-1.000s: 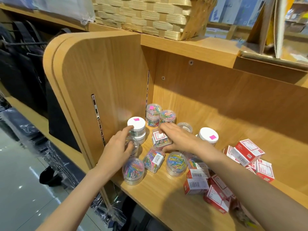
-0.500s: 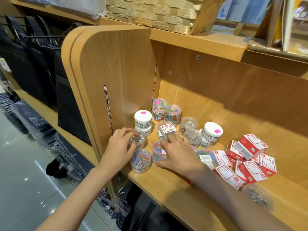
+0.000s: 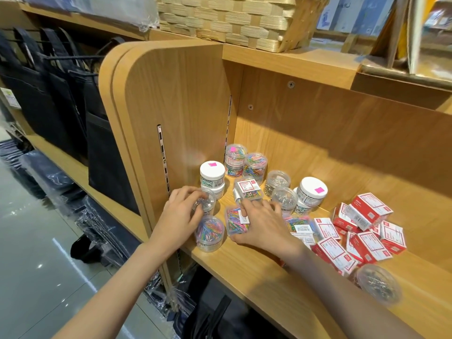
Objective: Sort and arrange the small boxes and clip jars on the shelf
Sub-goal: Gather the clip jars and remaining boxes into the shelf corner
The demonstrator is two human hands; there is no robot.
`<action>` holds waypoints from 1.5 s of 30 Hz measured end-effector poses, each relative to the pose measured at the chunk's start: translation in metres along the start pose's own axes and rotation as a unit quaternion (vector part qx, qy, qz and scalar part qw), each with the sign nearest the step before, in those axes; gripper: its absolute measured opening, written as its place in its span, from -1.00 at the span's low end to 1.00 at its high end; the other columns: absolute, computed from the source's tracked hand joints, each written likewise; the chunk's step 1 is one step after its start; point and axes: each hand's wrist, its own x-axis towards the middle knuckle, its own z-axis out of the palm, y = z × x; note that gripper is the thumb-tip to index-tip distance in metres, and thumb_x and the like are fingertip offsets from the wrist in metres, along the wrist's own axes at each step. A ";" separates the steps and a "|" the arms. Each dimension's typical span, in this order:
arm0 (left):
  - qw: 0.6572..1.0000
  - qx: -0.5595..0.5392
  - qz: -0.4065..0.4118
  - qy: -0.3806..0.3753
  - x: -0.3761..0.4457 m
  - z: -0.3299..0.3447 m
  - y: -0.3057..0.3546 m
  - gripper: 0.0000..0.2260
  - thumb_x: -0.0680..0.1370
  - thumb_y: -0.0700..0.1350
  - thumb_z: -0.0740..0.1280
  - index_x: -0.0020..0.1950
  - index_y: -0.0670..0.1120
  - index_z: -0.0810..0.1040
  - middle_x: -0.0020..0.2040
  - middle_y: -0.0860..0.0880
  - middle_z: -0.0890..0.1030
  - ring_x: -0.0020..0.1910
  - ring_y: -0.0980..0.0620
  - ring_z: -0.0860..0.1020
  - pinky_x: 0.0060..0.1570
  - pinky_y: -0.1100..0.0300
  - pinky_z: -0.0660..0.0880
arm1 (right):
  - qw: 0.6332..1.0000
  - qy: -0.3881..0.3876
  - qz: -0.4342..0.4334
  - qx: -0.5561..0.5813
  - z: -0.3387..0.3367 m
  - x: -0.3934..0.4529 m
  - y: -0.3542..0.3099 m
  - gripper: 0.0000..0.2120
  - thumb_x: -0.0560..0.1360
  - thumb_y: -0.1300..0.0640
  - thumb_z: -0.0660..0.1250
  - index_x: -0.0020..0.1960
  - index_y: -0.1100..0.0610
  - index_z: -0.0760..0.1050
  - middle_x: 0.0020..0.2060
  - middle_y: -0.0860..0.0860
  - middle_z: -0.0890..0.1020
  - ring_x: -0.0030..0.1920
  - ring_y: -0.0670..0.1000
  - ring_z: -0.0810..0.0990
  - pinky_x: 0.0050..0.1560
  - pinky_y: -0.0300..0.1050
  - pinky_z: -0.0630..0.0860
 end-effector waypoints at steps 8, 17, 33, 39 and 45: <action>1.000 -0.020 -0.003 0.009 -0.001 0.001 0.002 -0.81 0.55 -0.17 0.23 0.14 -0.05 0.51 0.15 0.06 0.45 0.20 0.09 0.30 0.17 0.22 0.25 | 0.981 0.045 0.003 0.186 -0.052 0.004 0.018 -0.52 0.20 -0.15 0.52 -0.13 -0.01 0.29 -0.14 -0.06 0.50 -0.06 0.01 0.42 -0.20 -0.12 0.28; 0.999 0.015 -0.013 -0.025 0.003 -0.007 0.007 -0.80 0.55 -0.14 0.22 0.16 -0.02 0.51 0.15 0.07 0.45 0.20 0.09 0.32 0.22 0.13 0.21 | 0.995 -0.015 0.018 0.093 -0.051 0.051 0.041 -0.53 0.30 -0.15 0.46 -0.03 0.07 0.31 -0.13 -0.07 0.43 -0.05 0.04 0.40 -0.02 -0.03 0.33; 0.946 -0.185 -0.121 -0.238 0.067 0.035 0.063 -0.57 0.50 -0.14 0.33 0.29 -0.13 0.23 0.04 -0.01 0.47 0.09 0.00 0.50 -0.10 0.33 0.33 | 0.981 -0.123 -0.031 0.145 -0.048 0.085 0.050 -0.65 0.62 0.06 0.07 0.37 0.12 0.30 0.33 0.07 0.42 0.30 0.08 0.39 0.23 -0.12 0.32; 0.939 -0.207 -0.144 -0.235 0.071 0.044 0.059 -0.39 0.43 -0.23 0.41 0.39 -0.10 0.18 0.16 -0.05 0.50 0.16 0.00 0.48 0.12 0.22 0.39 | 0.978 -0.143 -0.004 0.154 -0.046 0.081 0.049 -0.64 0.59 -0.09 0.06 0.21 0.15 0.38 0.17 0.10 0.52 0.16 0.10 0.48 0.17 -0.02 0.39; 0.942 -0.203 -0.116 -0.241 0.069 0.042 0.060 -0.33 0.42 -0.29 0.40 0.43 -0.07 0.14 0.11 -0.01 0.50 0.10 0.02 0.51 0.04 0.26 0.41 | 0.984 -0.111 -0.015 0.136 -0.050 0.064 0.050 -0.73 0.59 -0.09 0.09 0.01 0.11 0.36 -0.07 0.04 0.52 -0.05 0.05 0.47 -0.09 -0.12 0.33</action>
